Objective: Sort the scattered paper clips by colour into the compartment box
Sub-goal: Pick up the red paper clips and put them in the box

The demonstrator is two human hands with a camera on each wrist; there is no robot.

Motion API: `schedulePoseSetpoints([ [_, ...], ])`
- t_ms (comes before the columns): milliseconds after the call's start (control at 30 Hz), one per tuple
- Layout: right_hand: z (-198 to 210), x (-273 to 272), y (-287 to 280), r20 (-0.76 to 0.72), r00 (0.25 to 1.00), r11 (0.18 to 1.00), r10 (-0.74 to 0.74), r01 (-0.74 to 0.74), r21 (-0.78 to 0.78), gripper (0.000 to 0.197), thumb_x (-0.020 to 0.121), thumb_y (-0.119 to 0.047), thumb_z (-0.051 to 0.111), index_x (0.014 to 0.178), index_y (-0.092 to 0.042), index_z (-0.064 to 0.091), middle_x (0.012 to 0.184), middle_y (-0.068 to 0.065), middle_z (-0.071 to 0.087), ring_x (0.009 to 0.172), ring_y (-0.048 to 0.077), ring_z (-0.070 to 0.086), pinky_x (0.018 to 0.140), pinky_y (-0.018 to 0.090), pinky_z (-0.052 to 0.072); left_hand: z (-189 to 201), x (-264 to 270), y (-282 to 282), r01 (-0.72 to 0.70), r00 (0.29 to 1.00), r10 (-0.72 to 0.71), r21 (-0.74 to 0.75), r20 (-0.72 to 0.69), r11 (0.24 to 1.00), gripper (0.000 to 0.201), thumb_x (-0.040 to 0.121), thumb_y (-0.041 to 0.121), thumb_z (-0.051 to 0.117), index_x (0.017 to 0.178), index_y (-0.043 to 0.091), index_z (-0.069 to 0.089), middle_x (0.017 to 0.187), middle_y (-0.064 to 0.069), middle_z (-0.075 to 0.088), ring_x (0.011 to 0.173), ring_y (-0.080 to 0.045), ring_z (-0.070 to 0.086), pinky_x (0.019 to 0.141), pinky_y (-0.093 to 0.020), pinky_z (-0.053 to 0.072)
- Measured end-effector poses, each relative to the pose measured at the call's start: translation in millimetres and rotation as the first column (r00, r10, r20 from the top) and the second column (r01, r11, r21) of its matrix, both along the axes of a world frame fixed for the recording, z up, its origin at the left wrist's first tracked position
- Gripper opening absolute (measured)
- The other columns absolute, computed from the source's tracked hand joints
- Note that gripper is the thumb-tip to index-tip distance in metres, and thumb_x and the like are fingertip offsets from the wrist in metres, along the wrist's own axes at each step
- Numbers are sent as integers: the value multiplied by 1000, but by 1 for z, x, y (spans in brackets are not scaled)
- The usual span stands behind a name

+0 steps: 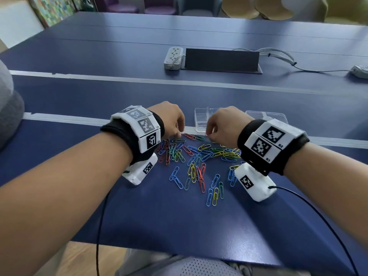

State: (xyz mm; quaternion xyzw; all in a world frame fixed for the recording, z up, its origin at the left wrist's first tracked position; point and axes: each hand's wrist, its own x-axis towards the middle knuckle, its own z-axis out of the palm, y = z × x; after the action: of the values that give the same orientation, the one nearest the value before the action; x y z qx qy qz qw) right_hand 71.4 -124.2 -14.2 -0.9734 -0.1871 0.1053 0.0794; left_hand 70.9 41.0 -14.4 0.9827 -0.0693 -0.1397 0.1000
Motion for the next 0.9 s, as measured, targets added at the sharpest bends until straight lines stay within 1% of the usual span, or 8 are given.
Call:
schedulePoseSetpoints([
  [100, 2, -2, 15, 61, 996, 996, 72, -75, 50, 27, 84, -17, 56, 106, -25, 70, 105, 2, 70, 101, 26, 62, 82, 26, 44, 4, 1, 4, -18, 1000, 19, 82, -5, 996, 7, 78, 23, 72, 82, 18, 72, 80, -1, 69, 83, -18, 63, 69, -24, 45],
  [200, 0, 2, 34, 51, 993, 994, 103, -104, 20, 27, 85, -18, 57, 109, -21, 70, 106, 8, 69, 99, 29, 63, 76, 26, 45, 6, 3, 9, -75, 997, 80, 162, -24, 984, 19, 79, 32, 71, 82, 13, 71, 65, 0, 61, 80, -21, 63, 70, -28, 48],
  [333, -1, 2, 48, 31, 992, 988, 120, -116, -104, 17, 88, -17, 58, 96, -7, 69, 73, 9, 52, 73, 29, 51, 66, 27, 40, 0, 3, 13, -158, 985, 168, 189, -40, 969, 39, 82, 41, 66, 57, 12, 53, 54, 0, 53, 70, -23, 60, 67, -28, 47],
  [400, -2, 2, 50, 39, 991, 987, 125, -120, -109, 16, 87, -16, 59, 95, -7, 69, 79, 13, 56, 70, 29, 48, 65, 27, 40, -3, 4, 13, -160, 985, 167, 167, -33, 973, 35, 81, 39, 67, 62, 12, 58, 60, -2, 58, 74, -24, 63, 65, -28, 46],
  [500, -5, 2, 52, 33, 990, 986, 140, -136, -101, 19, 86, -18, 59, 100, -10, 70, 98, 15, 67, 80, 32, 57, 67, 28, 41, -6, 10, 9, -112, 994, 111, 98, 13, 989, 28, 82, 35, 67, 94, 11, 70, 94, -8, 70, 93, -28, 65, 74, -30, 48],
  [567, -6, 2, 50, 33, 991, 987, 133, -130, -94, 21, 86, -18, 58, 101, -9, 70, 101, 14, 67, 79, 28, 54, 67, 27, 41, -7, 15, 4, -77, 997, 75, 77, 35, 994, 29, 82, 33, 68, 102, 12, 70, 104, -10, 70, 97, -29, 65, 77, -31, 48],
  [767, -3, -3, 40, -11, 989, 989, 144, -144, -19, 18, 82, -16, 59, 91, -10, 73, 92, 11, 70, 76, 24, 56, 65, 23, 38, -7, 23, -4, -70, 997, 69, 71, 20, 995, 14, 74, 13, 69, 86, 7, 72, 87, -12, 72, 85, -29, 68, 71, -33, 54],
  [900, 1, -2, 30, -150, 986, 978, 73, -41, 202, 20, 82, -11, 58, 92, -22, 72, 82, 1, 67, 71, 20, 60, 74, 27, 53, -6, 21, -3, -98, 995, 98, 49, 6, 994, 14, 73, 12, 67, 86, 9, 73, 89, -10, 72, 84, -28, 68, 70, -31, 54],
])
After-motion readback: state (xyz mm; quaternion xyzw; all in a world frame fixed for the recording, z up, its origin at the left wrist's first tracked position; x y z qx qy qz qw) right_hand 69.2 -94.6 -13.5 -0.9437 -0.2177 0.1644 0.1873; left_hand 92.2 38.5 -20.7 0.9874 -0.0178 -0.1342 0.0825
